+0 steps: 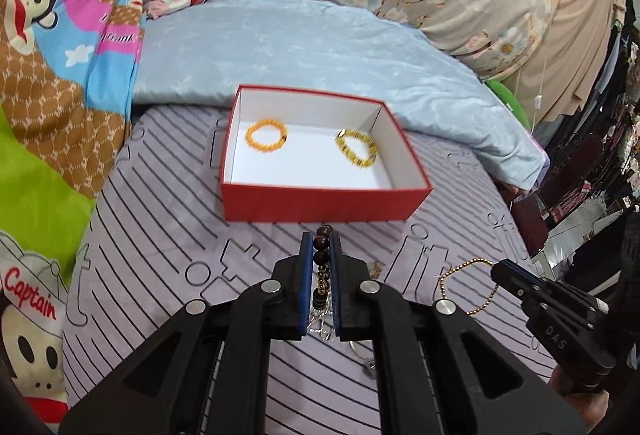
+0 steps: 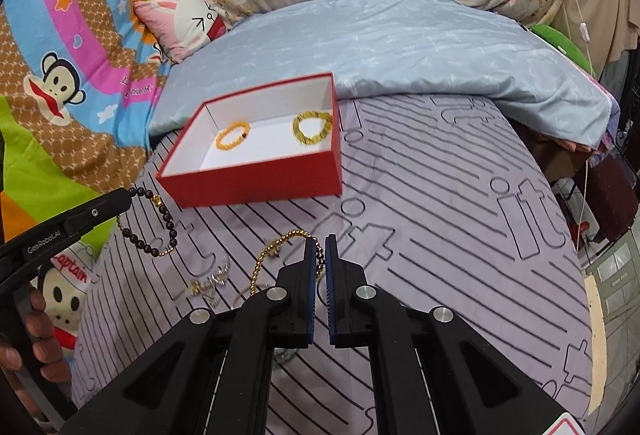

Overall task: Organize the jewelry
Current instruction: 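Grasp the dark brown bead bracelet with the left tool while the right tool grasps the gold chain bracelet, then carry both bracelets into the red box and open both tools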

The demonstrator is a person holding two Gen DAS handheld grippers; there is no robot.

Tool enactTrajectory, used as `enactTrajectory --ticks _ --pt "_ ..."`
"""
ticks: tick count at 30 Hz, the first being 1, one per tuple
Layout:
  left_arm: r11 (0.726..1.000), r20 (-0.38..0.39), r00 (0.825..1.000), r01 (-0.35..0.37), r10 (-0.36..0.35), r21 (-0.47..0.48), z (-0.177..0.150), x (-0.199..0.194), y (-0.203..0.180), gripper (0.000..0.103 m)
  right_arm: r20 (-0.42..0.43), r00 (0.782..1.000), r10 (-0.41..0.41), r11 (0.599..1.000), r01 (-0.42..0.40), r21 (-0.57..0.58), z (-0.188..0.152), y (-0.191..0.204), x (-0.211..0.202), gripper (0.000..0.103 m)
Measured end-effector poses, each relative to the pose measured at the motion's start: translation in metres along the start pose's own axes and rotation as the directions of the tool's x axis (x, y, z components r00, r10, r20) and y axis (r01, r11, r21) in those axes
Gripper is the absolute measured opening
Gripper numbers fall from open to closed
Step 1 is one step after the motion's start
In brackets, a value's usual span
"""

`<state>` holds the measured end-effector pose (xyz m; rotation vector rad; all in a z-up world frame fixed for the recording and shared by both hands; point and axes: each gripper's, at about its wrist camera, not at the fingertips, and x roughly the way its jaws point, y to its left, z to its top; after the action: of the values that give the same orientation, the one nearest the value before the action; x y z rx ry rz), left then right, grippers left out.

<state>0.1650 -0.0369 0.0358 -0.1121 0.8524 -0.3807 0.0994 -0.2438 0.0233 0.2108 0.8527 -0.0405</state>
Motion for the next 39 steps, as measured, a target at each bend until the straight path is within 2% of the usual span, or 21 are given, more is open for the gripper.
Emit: enactTrajectory --ticks 5,9,19,30,39 --pt "1.0 0.036 0.999 0.017 -0.018 0.021 0.023 -0.005 -0.007 0.007 0.043 0.999 0.021 0.999 -0.02 -0.029 0.029 0.008 -0.002 0.004" --pt "0.999 0.065 0.998 0.004 -0.007 0.039 0.045 0.001 -0.009 0.007 0.074 0.996 0.042 0.998 -0.038 -0.051 0.059 0.017 0.005 0.004" --pt "0.999 0.086 0.996 -0.019 0.015 0.047 0.088 0.044 0.0 0.007 0.07 0.995 0.072 0.995 -0.067 -0.079 0.118 0.04 0.061 0.004" --pt "0.999 0.051 0.999 -0.02 0.019 0.032 0.103 0.095 0.013 0.007 -0.02 0.997 0.075 0.994 -0.076 -0.076 0.118 0.049 0.13 0.004" --pt "0.999 0.018 0.999 -0.031 0.03 0.04 0.097 0.118 0.019 0.007 -0.07 0.996 0.062 0.995 -0.067 -0.073 0.108 0.045 0.157 0.004"
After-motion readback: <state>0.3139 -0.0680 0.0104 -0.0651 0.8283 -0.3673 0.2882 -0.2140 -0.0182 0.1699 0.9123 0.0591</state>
